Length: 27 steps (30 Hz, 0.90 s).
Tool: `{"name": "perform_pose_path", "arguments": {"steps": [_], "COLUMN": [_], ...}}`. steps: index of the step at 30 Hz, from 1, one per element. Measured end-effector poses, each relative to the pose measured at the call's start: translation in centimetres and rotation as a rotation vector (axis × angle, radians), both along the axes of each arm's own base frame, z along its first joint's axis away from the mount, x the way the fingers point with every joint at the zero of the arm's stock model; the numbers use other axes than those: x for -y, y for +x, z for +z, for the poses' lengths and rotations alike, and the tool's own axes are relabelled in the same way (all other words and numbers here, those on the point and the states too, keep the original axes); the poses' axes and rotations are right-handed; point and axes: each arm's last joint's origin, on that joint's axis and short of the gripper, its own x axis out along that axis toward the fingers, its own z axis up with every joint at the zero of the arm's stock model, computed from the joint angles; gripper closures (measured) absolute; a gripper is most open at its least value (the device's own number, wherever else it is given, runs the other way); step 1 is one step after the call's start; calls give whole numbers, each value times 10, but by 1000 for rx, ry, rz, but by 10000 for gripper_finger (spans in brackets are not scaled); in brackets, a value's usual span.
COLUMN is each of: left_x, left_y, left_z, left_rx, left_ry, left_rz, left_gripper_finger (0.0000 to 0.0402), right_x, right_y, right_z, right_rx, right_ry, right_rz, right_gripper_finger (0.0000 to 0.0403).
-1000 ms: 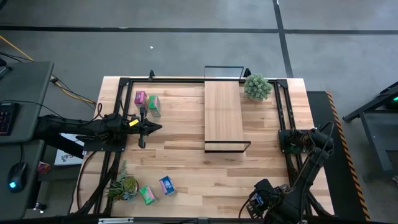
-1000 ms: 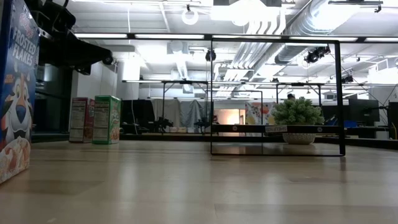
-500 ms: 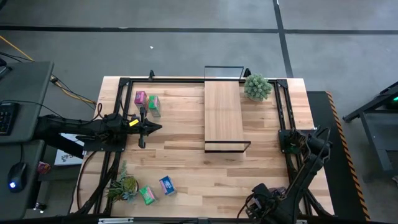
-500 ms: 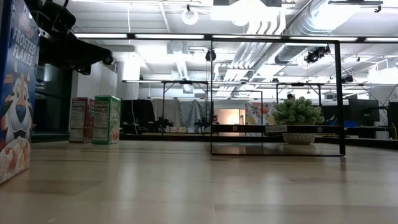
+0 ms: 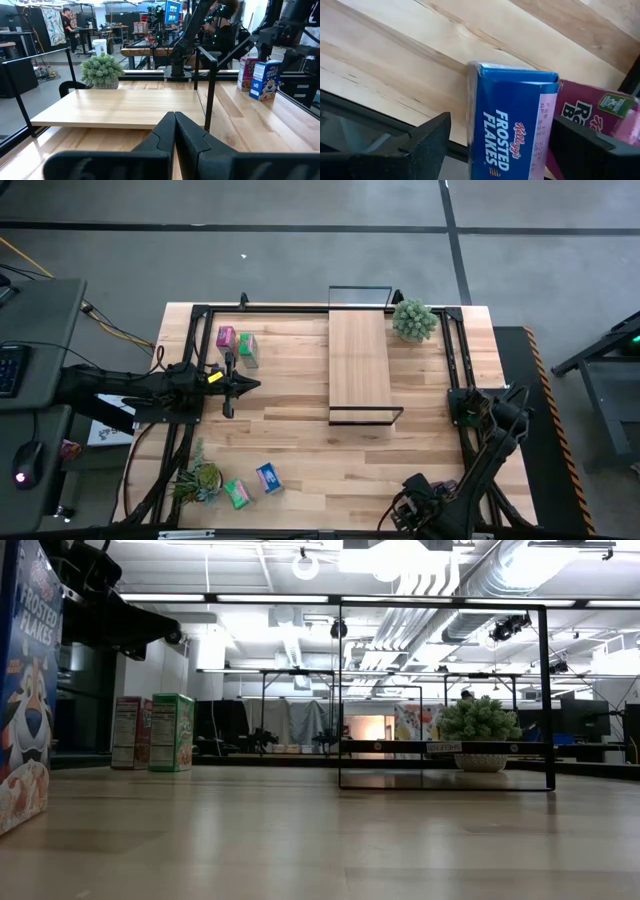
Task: Stack cereal on shelf
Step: Put the right blue cereal box on the shelf
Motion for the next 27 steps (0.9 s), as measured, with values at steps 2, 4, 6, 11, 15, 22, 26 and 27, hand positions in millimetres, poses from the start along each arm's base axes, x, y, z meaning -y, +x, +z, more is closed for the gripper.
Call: {"name": "perform_pose_path", "arguments": {"steps": [2, 4, 6, 11, 15, 22, 26, 27], "left_x": [0, 0, 0, 0, 0, 0, 0, 0], "left_y": [0, 0, 0, 0, 0, 0, 0, 0], "left_z": [0, 0, 0, 0, 0, 0, 0, 0], "left_rx": [0, -1, -1, 0, 0, 0, 0, 0], "left_ry": [0, 0, 0, 0, 0, 0, 0, 0], "left_rz": [0, 0, 0, 0, -1, 0, -1, 0], "left_gripper_finger": [401, 401, 401, 401, 401, 401, 401, 401], "right_x": [-1, -1, -1, -1, -1, 0, 0, -1], "right_y": [1, 1, 1, 1, 1, 2, 2, 2], "right_z": [-3, -4, -4, -4, -4, -4, -4, -4], "right_rx": [-12, -13, -13, -13, -13, -17, -21, -27], "right_ry": [-2, -5, -5, -6, -6, -3, 2, 8], "right_rz": [0, -1, -3, -7, -9, 10, 21, 29], "right_gripper_finger": [96, 96, 96, 107, 145, 213, 236, 240]}}
